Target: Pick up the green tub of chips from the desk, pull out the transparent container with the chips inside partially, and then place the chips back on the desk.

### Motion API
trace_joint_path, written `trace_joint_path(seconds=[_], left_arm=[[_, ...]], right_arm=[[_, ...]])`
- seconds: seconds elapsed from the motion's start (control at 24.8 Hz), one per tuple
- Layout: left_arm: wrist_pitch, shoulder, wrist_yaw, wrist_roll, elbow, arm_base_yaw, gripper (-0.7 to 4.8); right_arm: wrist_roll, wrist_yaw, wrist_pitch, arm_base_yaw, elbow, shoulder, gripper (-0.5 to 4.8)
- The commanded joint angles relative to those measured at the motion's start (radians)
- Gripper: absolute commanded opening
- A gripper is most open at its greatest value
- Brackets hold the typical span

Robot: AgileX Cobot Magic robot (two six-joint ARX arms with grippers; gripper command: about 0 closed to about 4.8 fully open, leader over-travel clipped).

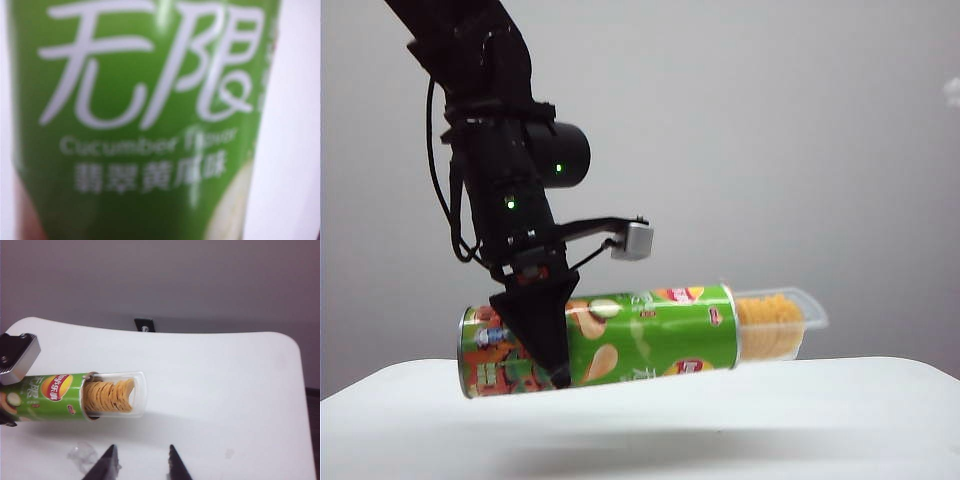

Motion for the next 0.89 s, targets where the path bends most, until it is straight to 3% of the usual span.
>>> trace_joint_path(seconds=[0.04, 0.89], left_arm=[[0.014, 0.016, 0.017, 0.000, 0.002, 0.000, 2.73], [0.032, 0.135, 0.019, -0.045, 0.002, 0.000, 2.79]], right_arm=[[0.001, -0.055, 0.065, 0.001, -0.029, 0.000, 1.26], [0.008, -0.065, 0.129, 0.001, -0.068, 0.013, 1.26]])
